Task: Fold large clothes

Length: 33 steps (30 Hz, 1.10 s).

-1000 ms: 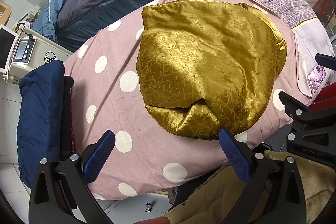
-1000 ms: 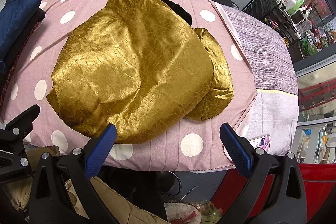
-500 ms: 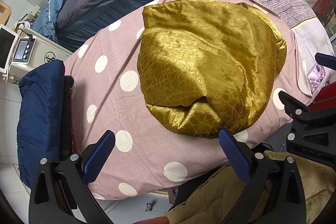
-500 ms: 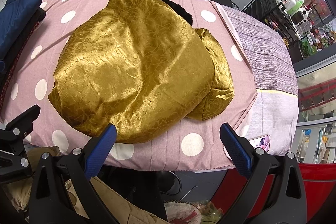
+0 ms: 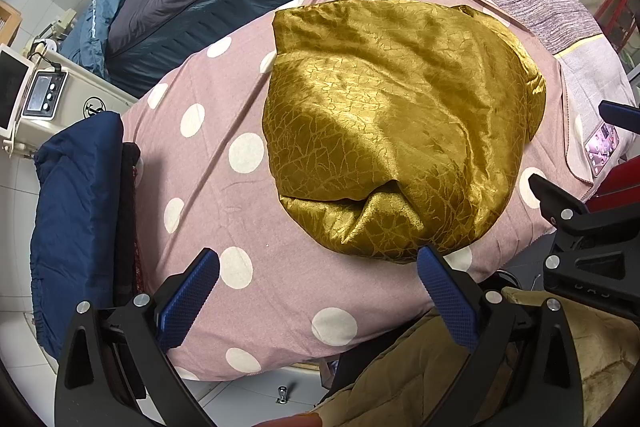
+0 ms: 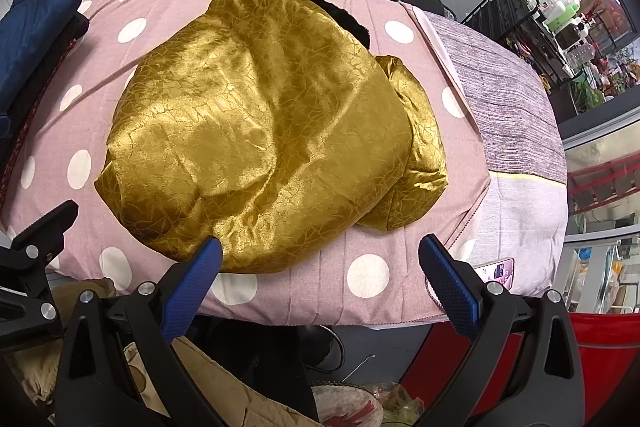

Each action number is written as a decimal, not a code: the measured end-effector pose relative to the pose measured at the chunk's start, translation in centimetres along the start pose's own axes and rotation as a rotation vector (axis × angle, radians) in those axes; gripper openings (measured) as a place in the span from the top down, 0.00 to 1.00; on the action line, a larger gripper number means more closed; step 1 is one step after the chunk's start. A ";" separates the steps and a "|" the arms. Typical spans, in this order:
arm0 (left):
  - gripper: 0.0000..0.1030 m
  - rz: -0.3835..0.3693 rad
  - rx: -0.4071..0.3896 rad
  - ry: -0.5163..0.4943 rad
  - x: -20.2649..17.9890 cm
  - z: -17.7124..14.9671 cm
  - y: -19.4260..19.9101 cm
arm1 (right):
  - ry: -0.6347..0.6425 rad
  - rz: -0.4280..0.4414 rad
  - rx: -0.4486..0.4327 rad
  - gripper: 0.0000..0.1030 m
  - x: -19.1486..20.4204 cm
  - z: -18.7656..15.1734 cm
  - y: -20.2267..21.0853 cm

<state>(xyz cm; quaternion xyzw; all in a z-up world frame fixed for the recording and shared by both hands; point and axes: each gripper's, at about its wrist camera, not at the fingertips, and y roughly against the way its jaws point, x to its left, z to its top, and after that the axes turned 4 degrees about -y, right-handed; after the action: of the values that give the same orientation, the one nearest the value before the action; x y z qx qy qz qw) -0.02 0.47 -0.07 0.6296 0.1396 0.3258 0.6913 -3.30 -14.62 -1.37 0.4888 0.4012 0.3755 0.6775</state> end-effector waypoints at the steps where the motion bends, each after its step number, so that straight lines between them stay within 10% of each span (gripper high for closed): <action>1: 0.06 0.000 0.000 0.000 0.0 0.0 0.0 | 0.000 0.000 -0.001 0.06 0.0 0.0 0.0; 33: 0.06 -0.012 0.000 -0.009 -0.4 -0.1 -0.1 | -0.003 -0.002 0.006 0.06 0.3 0.2 -0.3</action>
<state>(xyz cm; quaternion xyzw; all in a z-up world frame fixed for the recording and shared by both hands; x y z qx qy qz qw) -0.32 0.33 -0.25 0.6303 0.1402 0.3188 0.6939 -2.96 -14.54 -1.71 0.4907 0.4019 0.3731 0.6771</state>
